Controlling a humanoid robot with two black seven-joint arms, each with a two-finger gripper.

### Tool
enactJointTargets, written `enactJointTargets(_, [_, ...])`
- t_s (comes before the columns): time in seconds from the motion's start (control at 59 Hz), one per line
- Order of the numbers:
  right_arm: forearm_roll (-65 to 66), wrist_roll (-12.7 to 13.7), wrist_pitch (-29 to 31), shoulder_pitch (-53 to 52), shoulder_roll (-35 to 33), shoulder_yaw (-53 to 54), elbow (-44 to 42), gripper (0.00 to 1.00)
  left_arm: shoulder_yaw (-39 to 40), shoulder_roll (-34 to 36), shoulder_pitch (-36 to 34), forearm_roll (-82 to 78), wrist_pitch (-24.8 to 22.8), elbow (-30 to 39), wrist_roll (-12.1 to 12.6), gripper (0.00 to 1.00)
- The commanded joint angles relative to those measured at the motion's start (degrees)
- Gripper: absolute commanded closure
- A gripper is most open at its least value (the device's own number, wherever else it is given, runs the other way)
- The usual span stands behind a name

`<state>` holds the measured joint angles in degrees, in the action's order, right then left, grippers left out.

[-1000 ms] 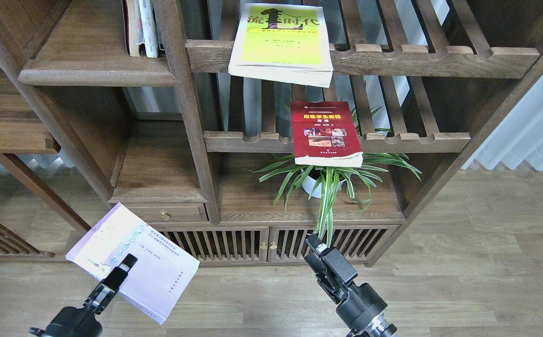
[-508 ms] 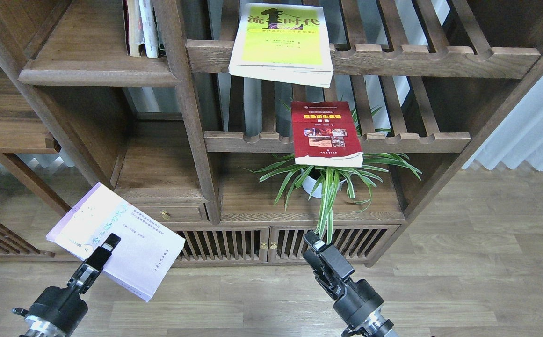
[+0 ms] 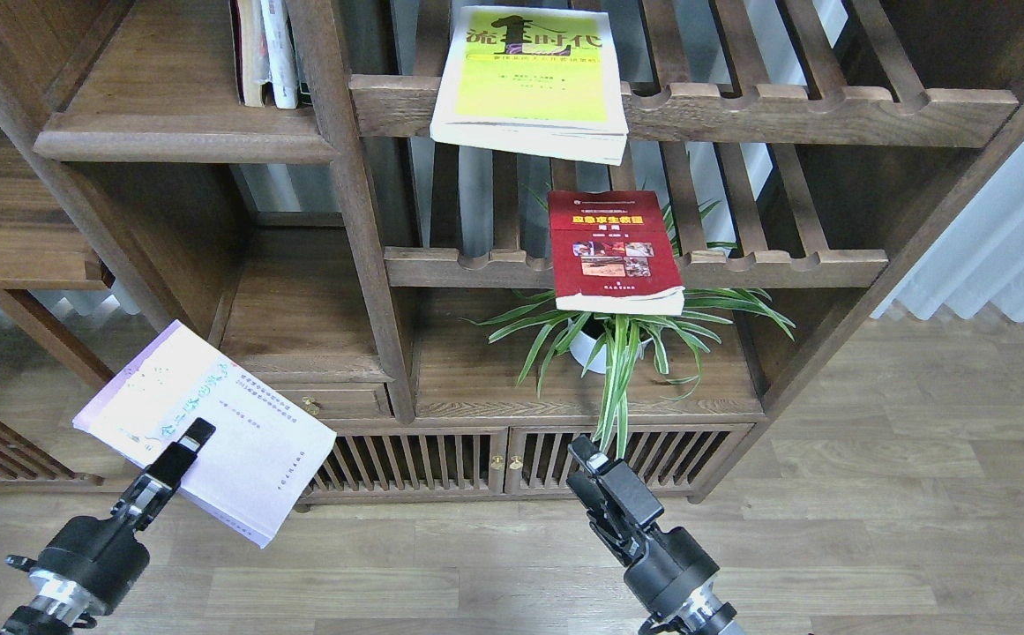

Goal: Organize books on shelf
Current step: 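Move the white book with the left gripper toward the shelf's far end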

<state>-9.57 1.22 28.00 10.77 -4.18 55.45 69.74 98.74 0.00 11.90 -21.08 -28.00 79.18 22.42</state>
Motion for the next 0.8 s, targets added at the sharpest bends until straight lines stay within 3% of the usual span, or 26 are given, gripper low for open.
enactJointTargets(0.0, [0.0, 0.0, 0.0, -0.8, 0.3, -0.1, -1.1, 0.02, 0.1, 0.0, -1.4, 0.1, 0.0, 0.0, -0.1, 0.99])
enactJointTargets(0.78, [-0.2, -0.1, 0.0, -3.7, 2.4, 0.4, -3.3, 0.02, -0.9, 0.0, -9.7, 2.4, 0.0, 0.0, 0.2, 0.99])
